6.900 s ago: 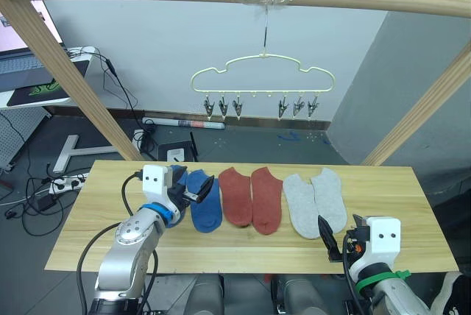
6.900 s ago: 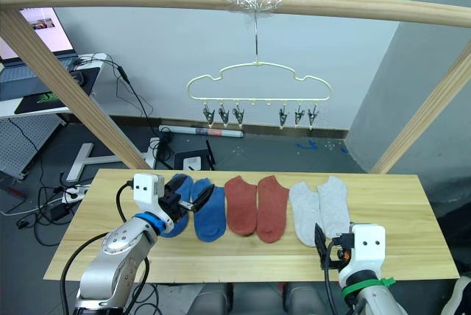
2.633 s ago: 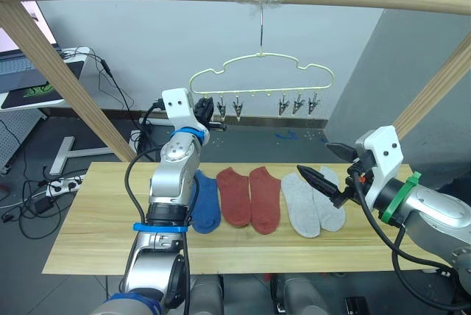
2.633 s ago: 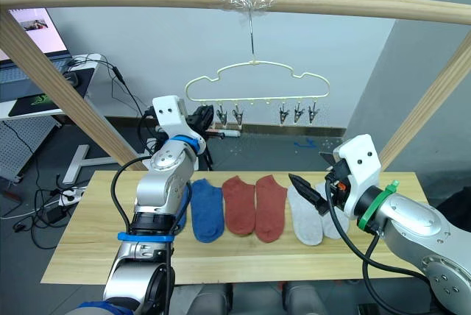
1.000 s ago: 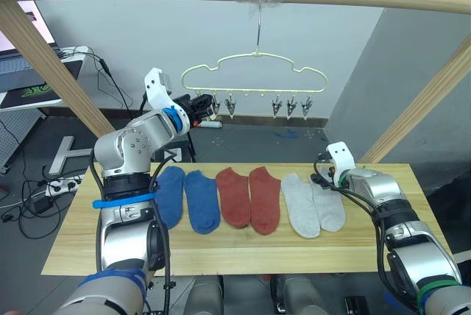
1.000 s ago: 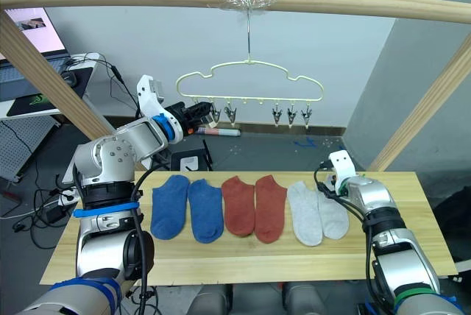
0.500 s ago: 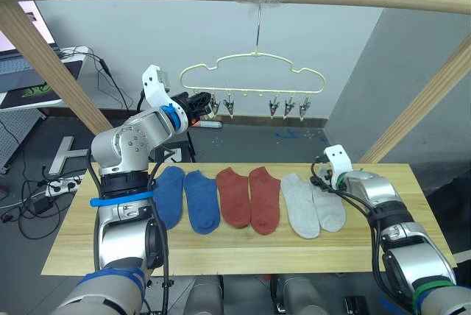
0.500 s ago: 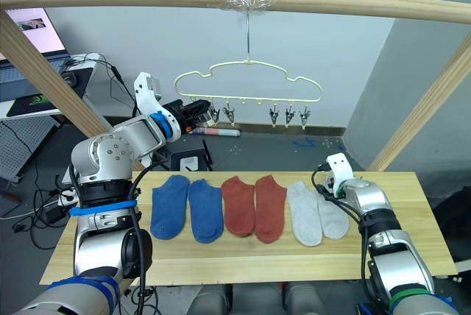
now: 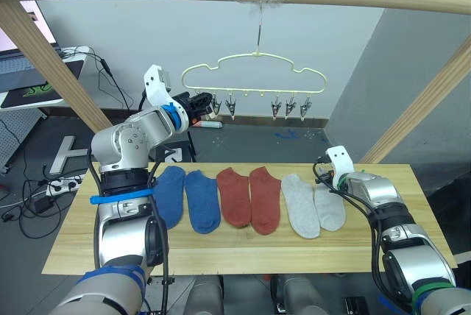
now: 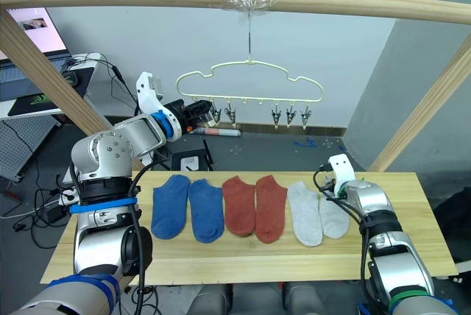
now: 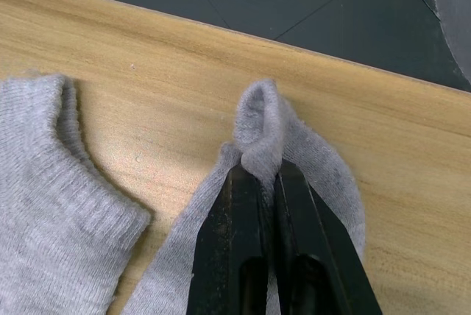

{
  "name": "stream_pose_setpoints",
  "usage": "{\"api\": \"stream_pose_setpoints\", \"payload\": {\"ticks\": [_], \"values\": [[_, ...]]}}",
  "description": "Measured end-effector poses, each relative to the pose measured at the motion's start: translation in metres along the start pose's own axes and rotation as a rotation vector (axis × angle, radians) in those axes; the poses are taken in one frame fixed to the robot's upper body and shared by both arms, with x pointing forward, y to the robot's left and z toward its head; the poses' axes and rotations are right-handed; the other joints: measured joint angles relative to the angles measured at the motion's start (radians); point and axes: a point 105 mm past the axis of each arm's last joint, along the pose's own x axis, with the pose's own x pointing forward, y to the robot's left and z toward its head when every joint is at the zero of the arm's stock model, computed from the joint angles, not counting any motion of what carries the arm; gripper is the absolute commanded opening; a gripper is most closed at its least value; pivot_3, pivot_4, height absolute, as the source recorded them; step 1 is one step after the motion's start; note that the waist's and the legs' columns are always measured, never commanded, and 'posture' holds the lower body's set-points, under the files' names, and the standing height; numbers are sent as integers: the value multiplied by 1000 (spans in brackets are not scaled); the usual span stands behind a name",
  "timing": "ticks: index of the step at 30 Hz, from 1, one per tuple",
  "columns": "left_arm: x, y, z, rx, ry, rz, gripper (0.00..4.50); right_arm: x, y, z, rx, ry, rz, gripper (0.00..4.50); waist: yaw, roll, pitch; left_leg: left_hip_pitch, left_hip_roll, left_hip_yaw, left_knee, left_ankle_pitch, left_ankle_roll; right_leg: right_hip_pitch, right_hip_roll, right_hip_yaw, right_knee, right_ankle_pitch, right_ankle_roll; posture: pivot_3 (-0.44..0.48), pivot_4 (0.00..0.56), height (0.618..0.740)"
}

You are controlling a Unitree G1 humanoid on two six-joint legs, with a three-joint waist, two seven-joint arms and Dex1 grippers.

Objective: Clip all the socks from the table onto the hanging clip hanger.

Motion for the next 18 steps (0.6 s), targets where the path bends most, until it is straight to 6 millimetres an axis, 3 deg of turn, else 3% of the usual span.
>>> {"api": "stream_pose_setpoints", "payload": {"ticks": [4,7,13,18], "values": [[0,3,2,-46,8,-9,142,-11,6,4,-16,-7,12,11,-1,0,0,0,0,0,0,0,0,0,0,0,0,0,0,58,176,740],[0,5,4,-71,18,-19,142,-30,18,31,-52,-79,26,11,-6,1,1,0,0,0,0,0,0,-1,0,0,1,0,0,54,175,740],[0,7,6,-132,53,-35,142,-71,71,90,-88,-263,120,11,-5,1,1,0,0,-1,0,0,0,-1,0,-1,1,0,0,33,174,740],[-1,10,8,-160,63,-40,142,-81,108,115,-79,-331,191,11,-5,1,0,0,0,-1,0,0,0,-1,0,-1,1,0,0,28,169,740]]}}
